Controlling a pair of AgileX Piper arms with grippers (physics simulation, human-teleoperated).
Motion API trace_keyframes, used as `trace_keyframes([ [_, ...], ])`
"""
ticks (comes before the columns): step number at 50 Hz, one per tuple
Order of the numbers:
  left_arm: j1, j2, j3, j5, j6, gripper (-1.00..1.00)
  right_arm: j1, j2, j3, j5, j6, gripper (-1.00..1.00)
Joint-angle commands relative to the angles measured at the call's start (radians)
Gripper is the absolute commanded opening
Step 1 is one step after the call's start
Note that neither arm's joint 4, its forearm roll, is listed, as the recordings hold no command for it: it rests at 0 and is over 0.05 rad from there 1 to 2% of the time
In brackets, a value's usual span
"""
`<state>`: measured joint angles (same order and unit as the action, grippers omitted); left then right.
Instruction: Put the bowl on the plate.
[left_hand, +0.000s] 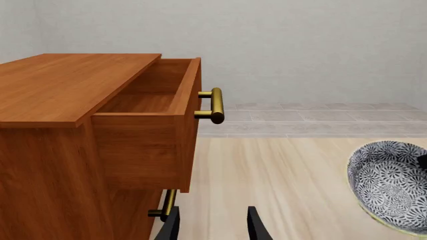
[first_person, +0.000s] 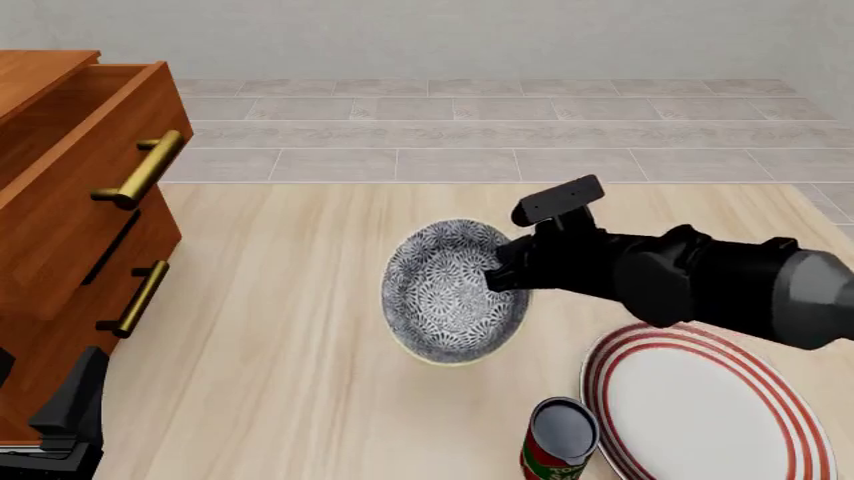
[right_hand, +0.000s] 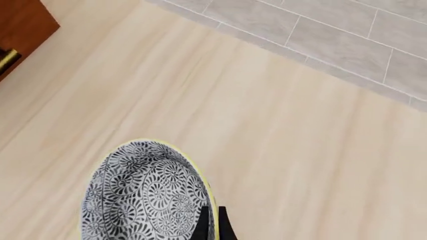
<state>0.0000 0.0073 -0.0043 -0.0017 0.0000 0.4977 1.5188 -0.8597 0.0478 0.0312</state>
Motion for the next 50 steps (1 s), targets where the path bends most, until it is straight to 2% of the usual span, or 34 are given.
trace_keyframes([
  [1,0.0,0.0,0.0,0.0,0.0,1.0,-0.06,-0.081,0.023,0.019,0.001,-1.0],
  [18,0.0,0.0,0.0,0.0,0.0,1.0,-0.153,-0.21,0.113,0.047,-0.004,-1.0],
  [27,0.0,0.0,0.0,0.0,0.0,1.0,-0.227,-0.304,0.165,0.089,-0.014,-1.0],
  [41,0.0,0.0,0.0,0.0,0.0,1.0,-0.281,-0.416,0.219,0.153,-0.021,-1.0],
  [50,0.0,0.0,0.0,0.0,0.0,1.0,-0.334,-0.467,0.237,0.196,-0.045,-1.0],
])
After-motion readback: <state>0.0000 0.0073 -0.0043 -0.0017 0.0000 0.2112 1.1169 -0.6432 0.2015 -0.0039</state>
